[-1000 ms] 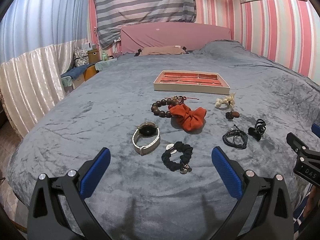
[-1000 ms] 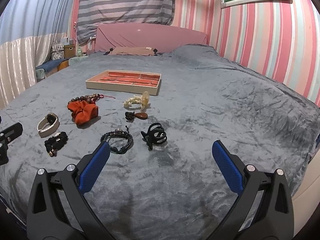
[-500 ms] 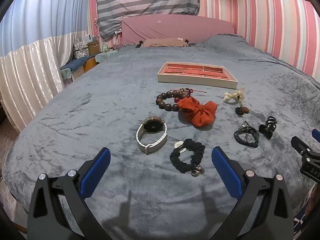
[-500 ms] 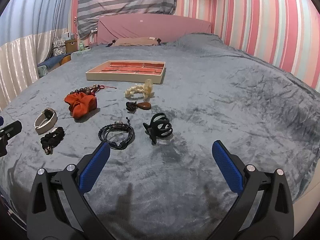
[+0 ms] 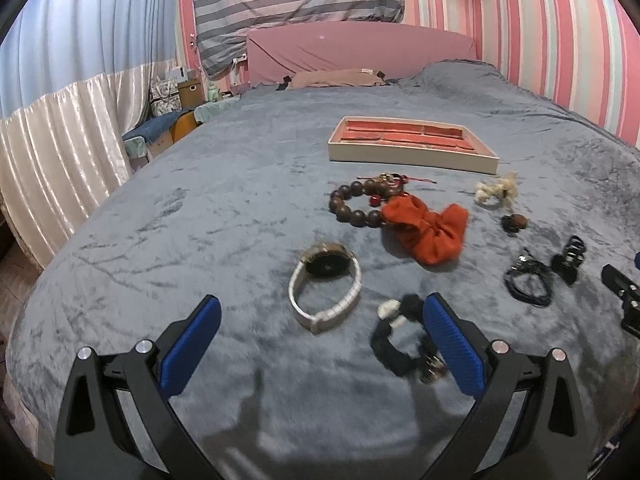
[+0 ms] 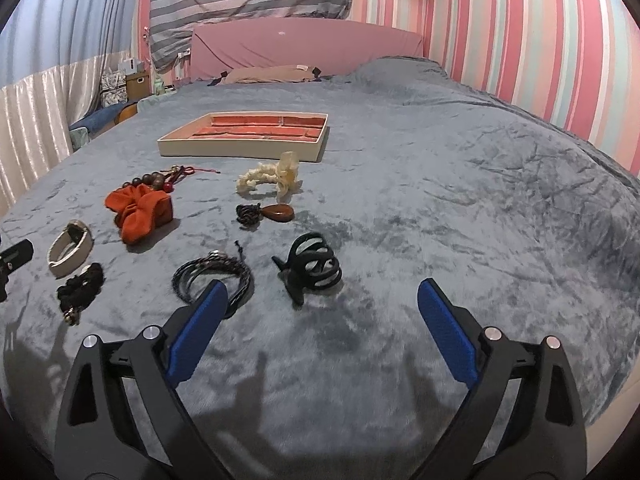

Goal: Organize jewelry
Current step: 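Grasp the white-band watch with the left tool while the right tool grasps the black claw clip, then carry the watch with the left tool while the right tool carries the claw clip to the tray, then open the left tool over the tray while the right tool releases the claw clip there, then withdraw both tools from the tray toward the remaining jewelry, then grasp the black pearl scrunchie with the left tool while the right tool grasps the braided bracelet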

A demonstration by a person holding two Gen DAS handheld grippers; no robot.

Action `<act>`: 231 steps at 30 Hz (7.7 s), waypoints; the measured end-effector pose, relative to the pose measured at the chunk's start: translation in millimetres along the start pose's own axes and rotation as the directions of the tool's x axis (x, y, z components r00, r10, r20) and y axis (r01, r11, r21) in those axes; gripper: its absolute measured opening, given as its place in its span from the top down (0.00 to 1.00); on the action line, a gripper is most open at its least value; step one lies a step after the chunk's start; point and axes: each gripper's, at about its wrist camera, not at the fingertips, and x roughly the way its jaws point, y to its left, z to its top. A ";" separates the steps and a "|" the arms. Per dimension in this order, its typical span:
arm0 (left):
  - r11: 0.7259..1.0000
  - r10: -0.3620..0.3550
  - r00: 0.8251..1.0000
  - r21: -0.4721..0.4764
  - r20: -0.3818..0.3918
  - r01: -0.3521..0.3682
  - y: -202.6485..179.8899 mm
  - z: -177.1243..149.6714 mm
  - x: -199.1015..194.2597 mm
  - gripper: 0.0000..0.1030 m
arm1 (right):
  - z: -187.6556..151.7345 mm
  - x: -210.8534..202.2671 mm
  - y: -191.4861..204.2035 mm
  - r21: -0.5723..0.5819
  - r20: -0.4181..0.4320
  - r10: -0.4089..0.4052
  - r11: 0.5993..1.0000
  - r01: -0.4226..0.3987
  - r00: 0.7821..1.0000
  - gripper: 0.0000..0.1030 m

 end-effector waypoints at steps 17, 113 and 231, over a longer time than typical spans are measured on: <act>1.000 -0.019 0.991 0.006 -0.132 0.019 11.7 10.7 75.1 0.04 | 17.0 67.9 -2.1 -0.032 -0.093 -0.008 0.999 0.005 0.996 0.15; 0.977 -0.208 0.963 0.007 -0.173 0.212 -57.2 293.0 331.2 0.61 | 288.9 340.0 29.1 0.138 -0.170 0.149 0.982 -0.126 0.974 0.55; 0.990 -0.137 0.973 0.007 -0.187 0.141 -3.3 -29.1 68.1 0.11 | 1.7 86.0 28.4 -0.031 -0.174 0.114 0.992 -0.121 0.978 0.22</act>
